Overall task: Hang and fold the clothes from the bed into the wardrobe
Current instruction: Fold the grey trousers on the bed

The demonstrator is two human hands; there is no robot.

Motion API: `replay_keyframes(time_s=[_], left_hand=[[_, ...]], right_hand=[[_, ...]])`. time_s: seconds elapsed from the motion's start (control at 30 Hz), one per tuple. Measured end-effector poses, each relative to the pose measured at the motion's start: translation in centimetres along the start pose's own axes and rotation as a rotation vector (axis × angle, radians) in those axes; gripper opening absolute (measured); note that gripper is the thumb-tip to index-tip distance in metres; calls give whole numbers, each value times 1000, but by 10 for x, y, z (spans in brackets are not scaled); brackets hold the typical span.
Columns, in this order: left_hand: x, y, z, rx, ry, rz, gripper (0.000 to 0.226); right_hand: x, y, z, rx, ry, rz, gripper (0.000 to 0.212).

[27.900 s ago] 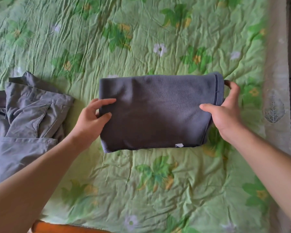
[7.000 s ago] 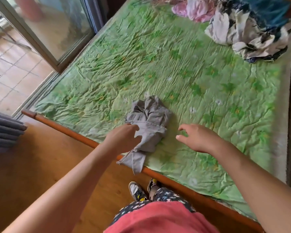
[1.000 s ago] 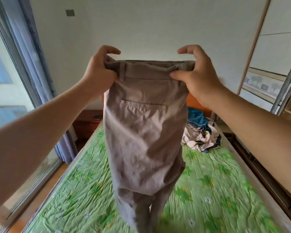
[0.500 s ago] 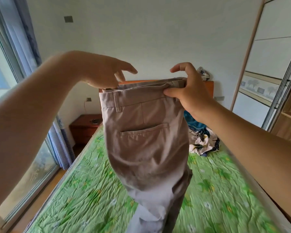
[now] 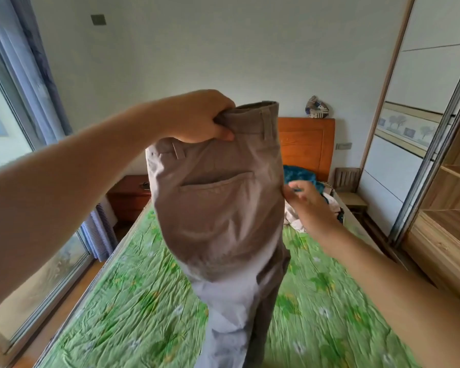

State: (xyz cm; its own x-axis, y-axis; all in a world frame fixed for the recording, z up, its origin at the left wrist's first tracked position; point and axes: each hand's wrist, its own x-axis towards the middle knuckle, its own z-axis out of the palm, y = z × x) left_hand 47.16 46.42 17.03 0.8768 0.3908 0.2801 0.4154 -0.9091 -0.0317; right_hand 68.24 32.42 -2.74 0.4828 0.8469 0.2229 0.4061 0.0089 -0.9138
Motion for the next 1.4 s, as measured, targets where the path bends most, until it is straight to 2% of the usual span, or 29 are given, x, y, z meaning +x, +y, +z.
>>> replay_keyframes(time_s=[0.07,0.1,0.13,0.17,0.27,0.4,0.63,0.8,0.87,1.0,1.07,1.17,1.3,1.4], left_hand=[[-1,-6,-9,24,10,-23,20],[-2,-8,-13,28,19,-29,21],[-3,-10,-18,35,35,-32,22],[-5,-13,-21,47,56,-38,24],[-16,-20,-32,74,91,-76,29],[-38,-33,-41,96,107,-131,30],[-70,-47,-46,66,153,-178,24],[-85,-53,-49,59,155,-187,22],[-90,-56,-50,45,160,-188,23],[-98,-62,-47,13,166,-183,25],[-100,-63,-44,-5,166,-167,27],[-104,-64,-35,-21,157,-146,26],[-111,-62,-34,-31,156,-143,26],[-120,-55,-41,-12,130,-150,24]], right_hand=[[-18,52,13,138,52,446,60],[-26,70,21,258,8,655,66],[-32,81,29,360,-72,769,70],[-34,85,37,429,-155,796,70],[-32,72,58,528,-212,702,55],[-31,58,79,423,-238,656,37],[-36,37,106,550,-222,489,46],[-47,28,102,668,-310,722,56],[-52,27,102,699,-344,725,62],[-59,17,108,747,-273,601,43],[-65,14,111,750,-251,604,32],[-73,16,112,877,-263,600,24],[-82,17,103,1056,-205,531,29],[-91,18,86,1092,-242,437,35]])
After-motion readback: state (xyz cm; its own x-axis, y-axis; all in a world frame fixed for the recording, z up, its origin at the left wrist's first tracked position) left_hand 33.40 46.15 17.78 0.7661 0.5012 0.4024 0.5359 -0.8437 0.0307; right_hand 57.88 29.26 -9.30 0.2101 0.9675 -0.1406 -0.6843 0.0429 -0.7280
